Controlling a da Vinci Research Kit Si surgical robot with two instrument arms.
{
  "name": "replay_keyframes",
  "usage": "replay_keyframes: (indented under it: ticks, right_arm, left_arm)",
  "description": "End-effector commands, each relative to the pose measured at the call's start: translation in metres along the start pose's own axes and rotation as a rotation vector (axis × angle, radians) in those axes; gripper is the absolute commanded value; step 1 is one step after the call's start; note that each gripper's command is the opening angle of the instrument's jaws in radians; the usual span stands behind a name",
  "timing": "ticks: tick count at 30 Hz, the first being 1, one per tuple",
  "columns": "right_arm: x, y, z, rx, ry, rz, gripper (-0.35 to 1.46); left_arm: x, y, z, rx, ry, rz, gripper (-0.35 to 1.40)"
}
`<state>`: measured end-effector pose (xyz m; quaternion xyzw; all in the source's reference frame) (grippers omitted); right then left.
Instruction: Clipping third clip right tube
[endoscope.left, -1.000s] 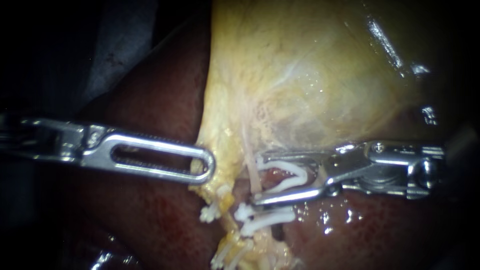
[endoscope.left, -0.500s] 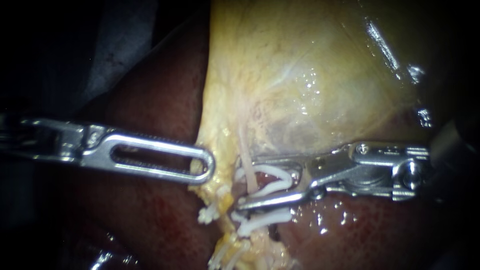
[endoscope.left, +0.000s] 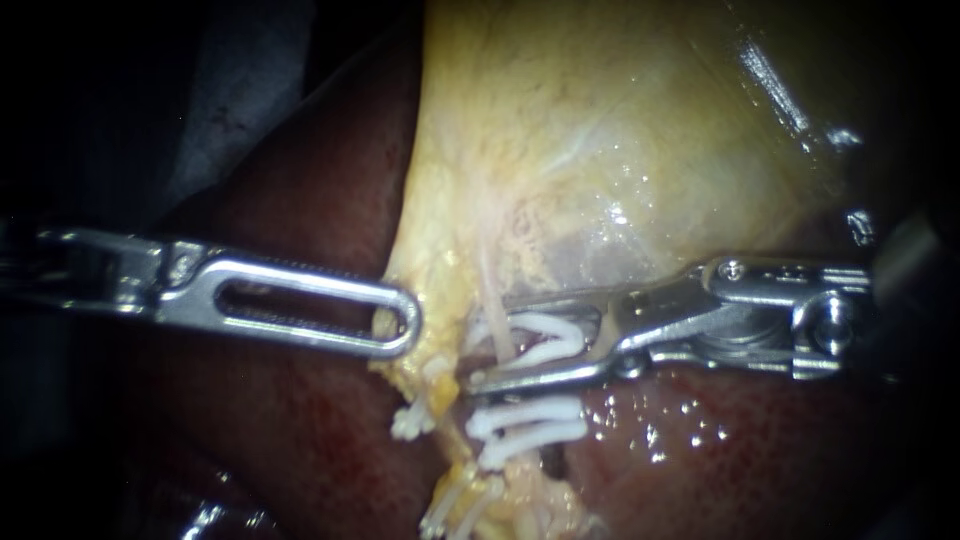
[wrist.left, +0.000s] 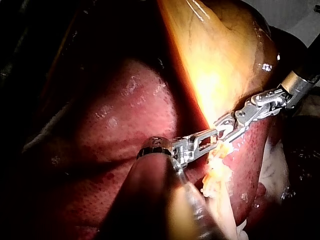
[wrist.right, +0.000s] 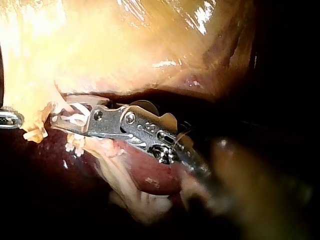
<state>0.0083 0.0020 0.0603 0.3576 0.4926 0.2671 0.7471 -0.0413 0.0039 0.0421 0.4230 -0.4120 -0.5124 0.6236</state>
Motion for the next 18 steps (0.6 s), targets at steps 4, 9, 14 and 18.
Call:
replay_keyframes:
  ticks: [4, 9, 14, 18]
  right_arm:
    - [-0.0001, 0.0002, -0.0005, -0.007, 0.005, -0.001, -0.29]
    - [-0.0002, 0.0003, -0.0006, -0.007, 0.005, -0.001, -0.33]
    - [-0.0003, 0.0003, -0.0006, -0.006, 0.004, -0.002, -0.34]
    - [-0.0003, 0.0002, -0.0006, -0.006, 0.004, -0.002, -0.34]
  left_arm:
    - [0.0000, 0.0000, 0.0000, 0.001, 0.000, 0.000, -0.35]
    - [0.0000, 0.0000, 0.0000, 0.001, 0.000, 0.000, -0.35]
    - [0.0000, 0.0000, 0.0000, 0.001, 0.000, 0.000, -0.35]
    - [-0.0001, 0.0001, 0.0000, 0.001, 0.000, 0.000, -0.35]
